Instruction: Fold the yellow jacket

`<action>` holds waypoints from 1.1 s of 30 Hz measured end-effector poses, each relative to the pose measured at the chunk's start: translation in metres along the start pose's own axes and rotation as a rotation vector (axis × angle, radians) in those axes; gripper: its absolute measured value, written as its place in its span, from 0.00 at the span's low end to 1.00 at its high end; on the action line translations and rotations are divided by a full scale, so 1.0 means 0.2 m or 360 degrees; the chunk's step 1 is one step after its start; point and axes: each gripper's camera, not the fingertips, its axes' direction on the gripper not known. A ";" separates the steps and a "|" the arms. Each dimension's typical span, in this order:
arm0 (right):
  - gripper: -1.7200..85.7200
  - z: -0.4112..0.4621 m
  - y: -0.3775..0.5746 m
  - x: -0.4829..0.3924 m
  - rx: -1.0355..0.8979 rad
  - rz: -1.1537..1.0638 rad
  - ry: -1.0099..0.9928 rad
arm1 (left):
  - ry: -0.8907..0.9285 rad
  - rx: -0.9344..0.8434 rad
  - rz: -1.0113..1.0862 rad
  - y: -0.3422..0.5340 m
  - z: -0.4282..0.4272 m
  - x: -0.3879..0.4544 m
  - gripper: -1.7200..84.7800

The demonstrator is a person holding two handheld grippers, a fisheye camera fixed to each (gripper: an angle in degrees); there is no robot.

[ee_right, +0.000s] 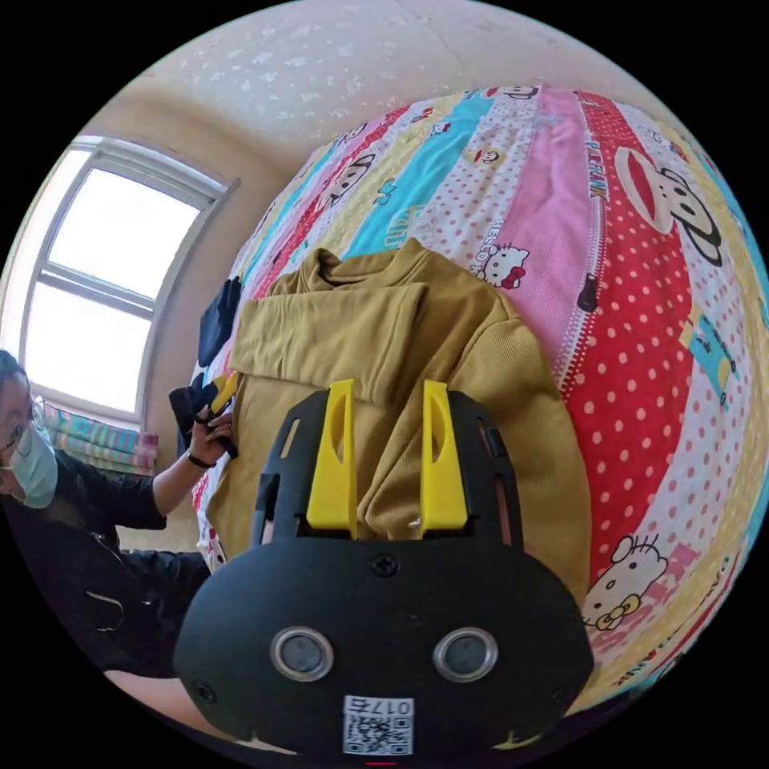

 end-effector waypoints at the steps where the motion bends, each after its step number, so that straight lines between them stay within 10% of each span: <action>1: 0.15 0.00 0.01 -0.01 0.0047 0.0027 -0.0011 | 0.0002 0.0005 -0.0001 0.00 0.00 0.00 0.17; 21: 0.07 -0.68 -0.02 -0.16 0.0109 0.0351 0.0135 | -0.0116 -0.0111 0.0163 -0.06 0.15 0.20 0.17; 28: 0.16 -1.42 0.49 -0.19 0.1007 0.0398 -0.0550 | -0.0145 -0.0125 0.0194 -0.08 0.16 0.22 0.18; 33: 0.16 -1.93 1.31 -0.29 0.1530 0.0681 -0.0366 | -0.0224 -0.0157 0.0166 -0.10 0.18 0.22 0.15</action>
